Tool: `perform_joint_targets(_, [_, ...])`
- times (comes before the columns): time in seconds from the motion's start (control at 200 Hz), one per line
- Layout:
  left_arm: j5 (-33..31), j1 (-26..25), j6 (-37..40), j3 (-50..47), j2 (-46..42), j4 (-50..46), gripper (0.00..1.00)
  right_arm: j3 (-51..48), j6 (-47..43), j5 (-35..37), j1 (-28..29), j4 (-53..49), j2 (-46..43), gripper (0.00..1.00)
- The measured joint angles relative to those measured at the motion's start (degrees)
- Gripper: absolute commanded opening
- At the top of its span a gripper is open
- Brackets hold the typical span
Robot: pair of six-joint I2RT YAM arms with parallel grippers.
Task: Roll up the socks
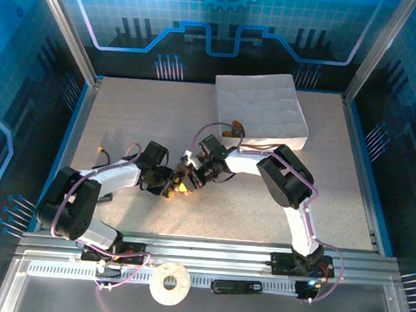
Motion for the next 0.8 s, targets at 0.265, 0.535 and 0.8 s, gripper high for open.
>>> perform_joint_targets(0.265, [-0.42,-1.16,0.24,2.91,1.27,-4.00,0.00,-3.04,-3.54,2.58,0.44,1.01,-2.78,0.31])
perform_joint_targets(0.535, [-1.29,-1.92,0.20,3.48,-1.84,-17.16,0.00,-28.55,-17.77,25.33,9.79,16.85,-26.32,0.55])
perform_joint_targets(0.8, [-1.29,-2.64,-0.07,6.62,1.14,-22.38,0.00,-31.67,-31.17,46.53,22.64,26.69,-28.26,0.54])
